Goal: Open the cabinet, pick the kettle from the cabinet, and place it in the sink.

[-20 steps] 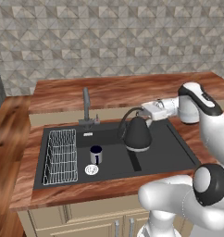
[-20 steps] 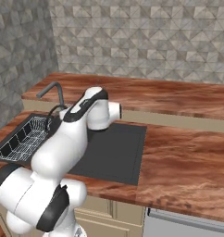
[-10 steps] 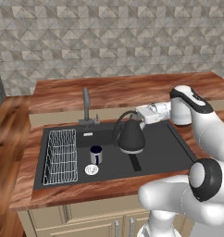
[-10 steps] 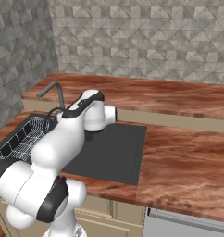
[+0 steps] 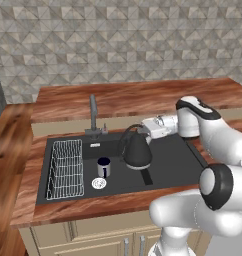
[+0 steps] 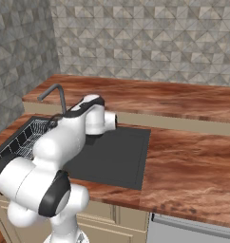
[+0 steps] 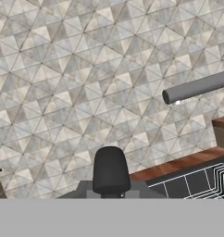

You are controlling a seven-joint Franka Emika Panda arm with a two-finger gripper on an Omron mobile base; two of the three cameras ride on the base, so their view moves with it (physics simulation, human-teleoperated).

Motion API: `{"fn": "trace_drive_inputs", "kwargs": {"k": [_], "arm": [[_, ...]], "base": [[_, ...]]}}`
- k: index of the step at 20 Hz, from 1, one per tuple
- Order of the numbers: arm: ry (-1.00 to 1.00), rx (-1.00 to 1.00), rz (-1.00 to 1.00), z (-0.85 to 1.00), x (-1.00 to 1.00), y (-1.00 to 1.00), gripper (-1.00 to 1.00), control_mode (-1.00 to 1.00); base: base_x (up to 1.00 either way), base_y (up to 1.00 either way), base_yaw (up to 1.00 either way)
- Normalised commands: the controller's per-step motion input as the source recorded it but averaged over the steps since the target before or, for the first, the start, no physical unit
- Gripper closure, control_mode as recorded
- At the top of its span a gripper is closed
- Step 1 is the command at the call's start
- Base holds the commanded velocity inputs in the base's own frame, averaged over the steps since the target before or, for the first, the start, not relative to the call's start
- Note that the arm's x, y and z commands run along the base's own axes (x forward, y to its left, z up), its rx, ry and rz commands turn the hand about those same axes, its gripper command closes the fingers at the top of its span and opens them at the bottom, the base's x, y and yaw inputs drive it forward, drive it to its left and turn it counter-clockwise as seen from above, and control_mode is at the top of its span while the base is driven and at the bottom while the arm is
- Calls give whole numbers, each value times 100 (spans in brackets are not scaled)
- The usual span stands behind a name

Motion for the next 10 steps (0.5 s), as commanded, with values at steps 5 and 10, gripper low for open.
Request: {"fn": "trace_drive_inputs", "kwargs": {"k": [5, 10], "arm": [[0, 0, 0, -20, 10, 4, 100, -100], [0, 0, 0, -20, 9, 8, 100, -100]], "base": [[0, 0, 0], [0, 0, 0]]}}
